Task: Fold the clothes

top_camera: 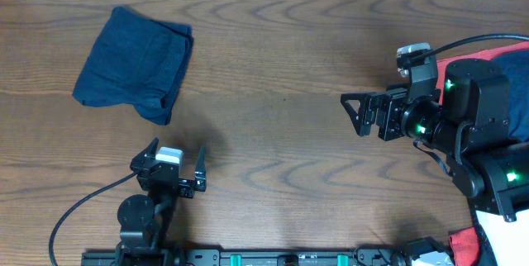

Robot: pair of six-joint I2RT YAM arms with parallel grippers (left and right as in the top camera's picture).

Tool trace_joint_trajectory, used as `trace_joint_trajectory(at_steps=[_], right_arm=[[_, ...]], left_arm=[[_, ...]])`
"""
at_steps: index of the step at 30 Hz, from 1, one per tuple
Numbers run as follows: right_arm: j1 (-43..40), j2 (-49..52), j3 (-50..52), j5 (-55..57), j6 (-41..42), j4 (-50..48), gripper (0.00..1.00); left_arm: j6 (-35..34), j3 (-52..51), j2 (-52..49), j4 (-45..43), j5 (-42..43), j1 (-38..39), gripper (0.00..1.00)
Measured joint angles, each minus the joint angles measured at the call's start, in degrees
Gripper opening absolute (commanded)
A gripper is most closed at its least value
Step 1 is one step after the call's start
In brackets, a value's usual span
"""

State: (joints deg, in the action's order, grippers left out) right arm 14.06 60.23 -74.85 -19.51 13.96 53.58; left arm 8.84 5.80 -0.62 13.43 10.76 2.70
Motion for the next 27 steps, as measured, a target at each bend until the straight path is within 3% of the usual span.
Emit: trace_joint_trajectory(at_steps=[27], right_arm=[[0.0,0.0,0.0,4.1,-1.5,-0.7,0.99]], left_arm=[[0.0,0.0,0.0,0.0,0.0,0.0,0.98]])
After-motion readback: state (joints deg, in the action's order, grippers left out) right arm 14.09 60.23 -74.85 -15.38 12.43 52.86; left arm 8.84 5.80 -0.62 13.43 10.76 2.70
